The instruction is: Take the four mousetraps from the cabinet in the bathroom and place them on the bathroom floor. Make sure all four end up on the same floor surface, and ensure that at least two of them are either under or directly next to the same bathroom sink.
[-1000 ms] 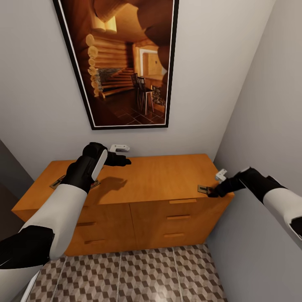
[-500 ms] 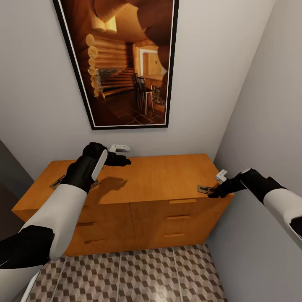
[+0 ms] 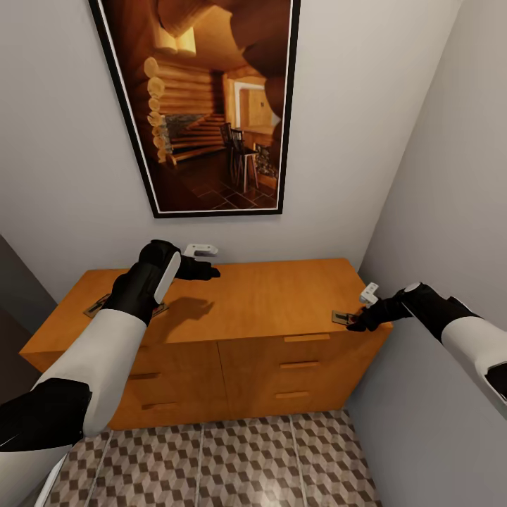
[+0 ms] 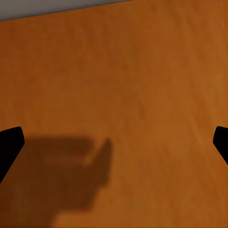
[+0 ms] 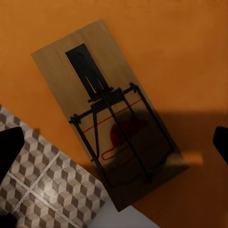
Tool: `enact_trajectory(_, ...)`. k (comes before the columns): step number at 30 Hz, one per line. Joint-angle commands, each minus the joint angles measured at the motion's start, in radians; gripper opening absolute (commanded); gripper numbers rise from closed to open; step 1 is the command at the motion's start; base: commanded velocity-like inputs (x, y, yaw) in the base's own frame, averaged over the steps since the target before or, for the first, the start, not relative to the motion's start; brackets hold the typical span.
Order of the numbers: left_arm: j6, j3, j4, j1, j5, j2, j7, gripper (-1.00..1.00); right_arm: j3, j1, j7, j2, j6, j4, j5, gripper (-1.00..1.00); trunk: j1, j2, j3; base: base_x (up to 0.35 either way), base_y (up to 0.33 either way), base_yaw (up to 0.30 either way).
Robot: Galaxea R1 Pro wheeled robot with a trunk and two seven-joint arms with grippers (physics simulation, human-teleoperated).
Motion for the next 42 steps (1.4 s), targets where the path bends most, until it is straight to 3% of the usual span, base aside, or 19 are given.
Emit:
enact_trajectory(1,0.004,-0.001,0.002,-0.001,0.009,0.0,0.005,1.0,-0.005,0.0,0.006,0.0,0.004,-0.003,0.011,1.0,0.0,-0.001,-0.001,0.0,0.0,0.0)
enact_trajectory(7,0.003,-0.001,0.015,-0.001,0.008,0.0,0.005,1.0,0.007,0.0,0.007,0.004,-0.009,-0.003,0.045,1.0,0.0,-0.001,-0.001,0.0,0.0,0.0)
enact_trajectory(11,0.002,-0.001,0.019,-0.001,0.006,0.0,0.005,1.0,0.017,0.0,0.009,0.021,-0.052,-0.001,0.087,1.0,0.0,-0.001,-0.001,0.0,0.0,0.0)
enact_trajectory(15,0.002,-0.001,0.02,-0.001,0.005,0.0,0.006,1.0,0.018,0.0,0.009,0.036,-0.093,0.01,0.103,1.0,0.0,-0.001,-0.001,0.0,0.0,0.0)
enact_trajectory(25,0.002,-0.001,0.022,-0.001,0.008,0.0,0.006,1.0,0.017,0.0,0.008,0.049,-0.159,0.071,0.111,1.0,0.0,-0.001,-0.001,0.0,0.0,0.0)
enact_trajectory(42,0.002,-0.001,0.028,-0.001,0.009,0.0,0.006,1.0,0.013,0.0,0.006,0.042,-0.183,0.102,0.106,1.0,0.0,-0.001,-0.001,0.0,0.0,0.0)
